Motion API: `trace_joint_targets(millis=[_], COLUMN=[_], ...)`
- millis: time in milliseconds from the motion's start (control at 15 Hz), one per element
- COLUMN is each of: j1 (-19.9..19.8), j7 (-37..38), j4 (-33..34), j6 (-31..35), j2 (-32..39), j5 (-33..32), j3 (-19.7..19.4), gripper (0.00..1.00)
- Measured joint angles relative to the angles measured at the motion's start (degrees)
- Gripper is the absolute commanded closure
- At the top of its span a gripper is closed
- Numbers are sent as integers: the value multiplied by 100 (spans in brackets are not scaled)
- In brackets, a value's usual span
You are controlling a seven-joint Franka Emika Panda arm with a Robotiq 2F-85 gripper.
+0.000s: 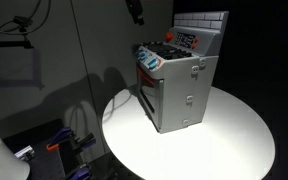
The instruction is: Press the orange button on the stove
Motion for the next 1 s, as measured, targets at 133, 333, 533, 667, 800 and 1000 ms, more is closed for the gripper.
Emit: trace_joint_targets(millis=[133,333,533,667,800,1000], j1=[-15,-29,-30,-29,-26,-11], j7=[196,534,940,1182,1309,1318], j4=[175,396,592,705,787,783], j6=[202,407,456,456,456,456], j2=[225,524,749,860,932,947], j5=[-4,-93,-377,-582,-707,-713], j3=[-112,-270,-424,-511,-562,-576], gripper=[0,0,0,0,0,0])
